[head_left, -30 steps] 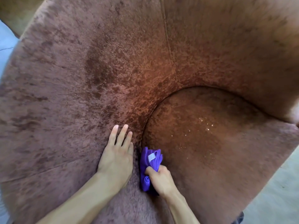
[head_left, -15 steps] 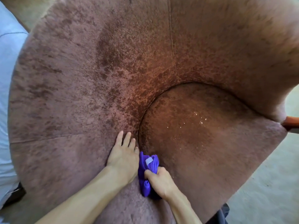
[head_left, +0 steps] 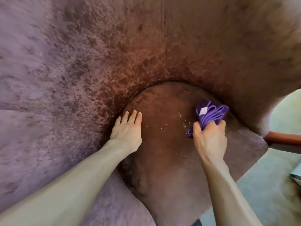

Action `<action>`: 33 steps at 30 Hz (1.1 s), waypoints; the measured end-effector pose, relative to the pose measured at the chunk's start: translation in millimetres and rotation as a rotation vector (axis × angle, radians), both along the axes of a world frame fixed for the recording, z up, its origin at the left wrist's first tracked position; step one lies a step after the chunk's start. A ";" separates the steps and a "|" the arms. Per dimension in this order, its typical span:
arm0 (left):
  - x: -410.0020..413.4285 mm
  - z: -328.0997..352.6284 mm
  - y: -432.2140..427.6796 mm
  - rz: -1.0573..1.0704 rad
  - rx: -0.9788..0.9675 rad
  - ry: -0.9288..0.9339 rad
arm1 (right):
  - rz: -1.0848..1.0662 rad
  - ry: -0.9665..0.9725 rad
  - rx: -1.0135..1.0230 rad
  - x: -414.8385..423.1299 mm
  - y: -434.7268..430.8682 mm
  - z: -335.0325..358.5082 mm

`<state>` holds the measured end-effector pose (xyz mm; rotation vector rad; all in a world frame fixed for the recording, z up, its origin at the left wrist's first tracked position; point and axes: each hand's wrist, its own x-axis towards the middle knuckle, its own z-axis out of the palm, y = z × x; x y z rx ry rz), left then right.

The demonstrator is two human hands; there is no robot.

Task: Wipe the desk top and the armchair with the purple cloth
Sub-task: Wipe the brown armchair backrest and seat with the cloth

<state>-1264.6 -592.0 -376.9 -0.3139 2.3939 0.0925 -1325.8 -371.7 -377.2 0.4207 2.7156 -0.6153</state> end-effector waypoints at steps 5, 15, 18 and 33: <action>-7.0 -31.9 -8.4 0.052 0.009 0.139 | 0.031 -0.090 -0.008 -12.4 12.6 -25.9; 5.7 -48.6 -16.6 0.098 0.067 0.188 | 0.261 -0.055 -0.004 58.6 -25.3 -26.5; 10.9 -47.5 -22.7 0.136 0.074 0.165 | 0.336 -0.135 -0.002 69.4 -37.5 -28.7; -3.7 -48.7 -25.5 0.231 0.177 0.063 | 0.032 -0.045 0.009 9.8 -53.6 -21.5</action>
